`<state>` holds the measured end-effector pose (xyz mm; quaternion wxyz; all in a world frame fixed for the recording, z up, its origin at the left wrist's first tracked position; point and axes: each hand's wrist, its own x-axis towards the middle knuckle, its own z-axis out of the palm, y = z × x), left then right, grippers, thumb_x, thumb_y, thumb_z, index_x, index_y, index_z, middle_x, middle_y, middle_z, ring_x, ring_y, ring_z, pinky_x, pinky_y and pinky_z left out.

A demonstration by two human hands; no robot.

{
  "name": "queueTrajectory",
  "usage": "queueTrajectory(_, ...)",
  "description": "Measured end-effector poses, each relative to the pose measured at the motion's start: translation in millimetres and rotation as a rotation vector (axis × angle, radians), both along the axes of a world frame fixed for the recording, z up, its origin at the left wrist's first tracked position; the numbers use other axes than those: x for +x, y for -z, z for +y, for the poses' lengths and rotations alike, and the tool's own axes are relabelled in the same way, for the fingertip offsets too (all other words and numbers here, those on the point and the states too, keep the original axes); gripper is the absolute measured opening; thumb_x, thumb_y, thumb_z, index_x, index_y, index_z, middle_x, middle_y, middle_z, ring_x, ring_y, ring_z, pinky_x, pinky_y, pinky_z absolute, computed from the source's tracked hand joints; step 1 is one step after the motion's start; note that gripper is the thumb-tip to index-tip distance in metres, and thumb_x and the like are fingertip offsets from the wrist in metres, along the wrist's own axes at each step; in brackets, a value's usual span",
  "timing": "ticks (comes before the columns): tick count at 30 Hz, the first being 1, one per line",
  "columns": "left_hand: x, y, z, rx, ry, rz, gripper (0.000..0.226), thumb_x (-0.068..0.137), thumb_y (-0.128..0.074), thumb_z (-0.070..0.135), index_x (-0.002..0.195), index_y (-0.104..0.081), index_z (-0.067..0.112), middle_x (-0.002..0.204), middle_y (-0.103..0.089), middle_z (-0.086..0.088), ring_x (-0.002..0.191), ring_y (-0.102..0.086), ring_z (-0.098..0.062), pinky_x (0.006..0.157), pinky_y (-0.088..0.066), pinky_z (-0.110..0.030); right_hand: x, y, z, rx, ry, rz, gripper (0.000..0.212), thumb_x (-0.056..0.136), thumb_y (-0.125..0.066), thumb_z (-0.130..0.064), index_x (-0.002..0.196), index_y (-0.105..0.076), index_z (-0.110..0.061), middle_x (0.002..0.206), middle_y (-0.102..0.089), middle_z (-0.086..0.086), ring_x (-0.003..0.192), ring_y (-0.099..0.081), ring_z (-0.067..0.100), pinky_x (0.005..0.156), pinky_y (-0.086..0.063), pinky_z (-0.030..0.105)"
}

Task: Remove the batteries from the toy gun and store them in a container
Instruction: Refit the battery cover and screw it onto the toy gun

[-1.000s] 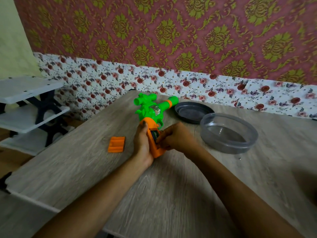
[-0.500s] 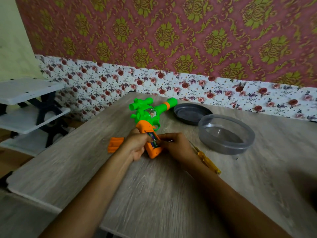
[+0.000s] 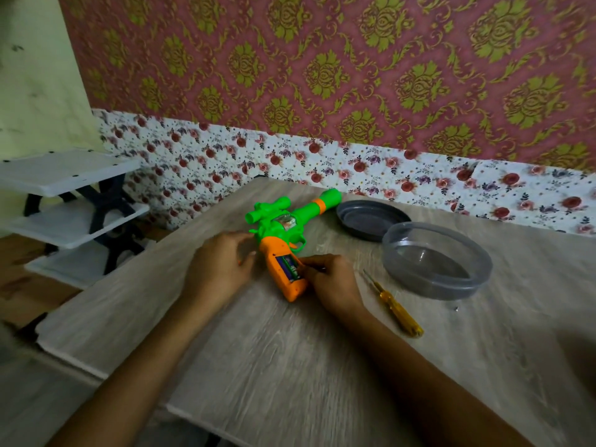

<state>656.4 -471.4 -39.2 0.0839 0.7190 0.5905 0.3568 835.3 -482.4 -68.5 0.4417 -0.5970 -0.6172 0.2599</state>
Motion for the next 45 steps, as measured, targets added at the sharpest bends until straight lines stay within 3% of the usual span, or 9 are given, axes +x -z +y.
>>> queueTrajectory(6,-22.2,7.8,-1.0,-0.220,0.091,0.341,0.046,0.075,-0.072,0.044,0.107,-0.068,0.011,0.114,-0.064,-0.010,0.104,-0.059,-0.025,0.087,-0.046,-0.032,-3.1,1.4,0.2,0.031,-0.005,-0.085,0.020,0.087,-0.059,-0.016,0.102,-0.072,-0.014,0.096,-0.073,0.007,0.085,-0.065,0.013,0.077,-0.048,0.026)
queueTrajectory(13,-29.2,15.1,-3.6,0.006,0.016,0.351,0.029,0.094,-0.049,0.031,0.113,-0.058,0.011,0.099,-0.068,-0.018,0.089,-0.063,-0.034,0.068,-0.045,-0.035,1.1,-1.2,-6.1,0.047,-0.048,-0.134,0.021,0.088,-0.060,-0.028,0.102,-0.072,-0.018,0.096,-0.073,0.005,0.079,-0.064,0.008,0.065,-0.044,0.012)
queueTrajectory(16,-32.0,8.4,-1.2,-0.001,0.043,-0.029,0.024,0.091,-0.056,0.010,0.115,-0.058,0.004,0.092,-0.067,-0.020,0.074,-0.065,-0.028,0.055,-0.041,-0.026,-0.5,-9.1,-13.1,-0.005,-0.122,-0.205,0.036,0.074,-0.073,-0.040,0.105,-0.069,-0.021,0.094,-0.069,0.008,0.084,-0.063,0.020,0.072,-0.046,0.030)
queueTrajectory(19,-28.1,-6.7,-6.6,-0.434,0.200,-0.855,0.035,0.089,-0.050,-0.009,0.122,-0.050,0.002,0.096,-0.061,-0.015,0.070,-0.066,-0.016,0.055,-0.056,-0.018,-1.7,-13.6,-18.8,-0.012,-0.198,-0.275,0.068,0.059,-0.083,-0.041,0.120,-0.059,-0.025,0.092,-0.056,-0.009,0.093,-0.055,0.010,0.068,-0.039,0.010)
queueTrajectory(21,-25.4,-12.2,-8.8,-0.599,0.240,-1.108,0.035,0.089,-0.047,-0.011,0.118,-0.051,0.008,0.093,-0.062,-0.012,0.065,-0.069,-0.017,0.055,-0.058,-0.024,-1.7,-13.8,-19.3,0.007,-0.213,-0.310,0.073,0.057,-0.085,-0.039,0.123,-0.057,-0.024,0.090,-0.051,-0.014,0.096,-0.053,0.011,0.070,-0.035,0.010)
queueTrajectory(27,-16.8,-8.2,-9.6,-0.612,0.145,-1.050,0.019,0.087,-0.056,-0.003,0.087,-0.057,0.016,0.060,-0.069,0.004,0.047,-0.063,-0.003,0.048,-0.051,-0.016,0.5,-11.1,-18.3,0.017,-0.201,-0.350,0.083,0.058,-0.084,-0.042,0.131,-0.050,-0.022,0.108,-0.055,-0.002,0.104,-0.053,0.013,0.076,-0.031,0.012)
queueTrajectory(35,-10.0,-3.4,-17.0,-0.643,0.273,-1.011,0.039,0.087,-0.051,-0.010,0.116,-0.053,0.015,0.092,-0.061,-0.007,0.076,-0.058,-0.016,0.049,-0.052,-0.018,-0.1,-8.7,-16.6,0.020,-0.204,-0.340,0.083,0.057,-0.084,-0.043,0.130,-0.050,-0.025,0.107,-0.055,-0.001,0.098,-0.053,0.012,0.077,-0.034,0.015)
queueTrajectory(40,-12.8,-3.5,-13.9,-0.703,0.227,-0.935,0.028,0.088,-0.054,-0.005,0.105,-0.054,0.017,0.082,-0.061,-0.005,0.059,-0.059,-0.008,0.046,-0.048,-0.016,-1.8,-11.3,-19.9,0.050,-0.208,-0.330,0.073,0.058,-0.085,-0.038,0.125,-0.055,-0.025,0.088,-0.046,-0.018,0.095,-0.051,0.010,0.068,-0.029,0.011)
queueTrajectory(45,-20.9,-10.0,-11.0,-0.833,0.339,-0.921,0.024,0.088,-0.052,-0.005,0.096,-0.061,0.015,0.091,-0.064,-0.006,0.071,-0.066,-0.016,0.060,-0.058,-0.027,-0.7,-10.5,-19.7,0.060,-0.209,-0.333,0.074,0.059,-0.085,-0.036,0.126,-0.055,-0.023,0.104,-0.058,-0.001,0.101,-0.054,0.015,0.069,-0.029,0.010)
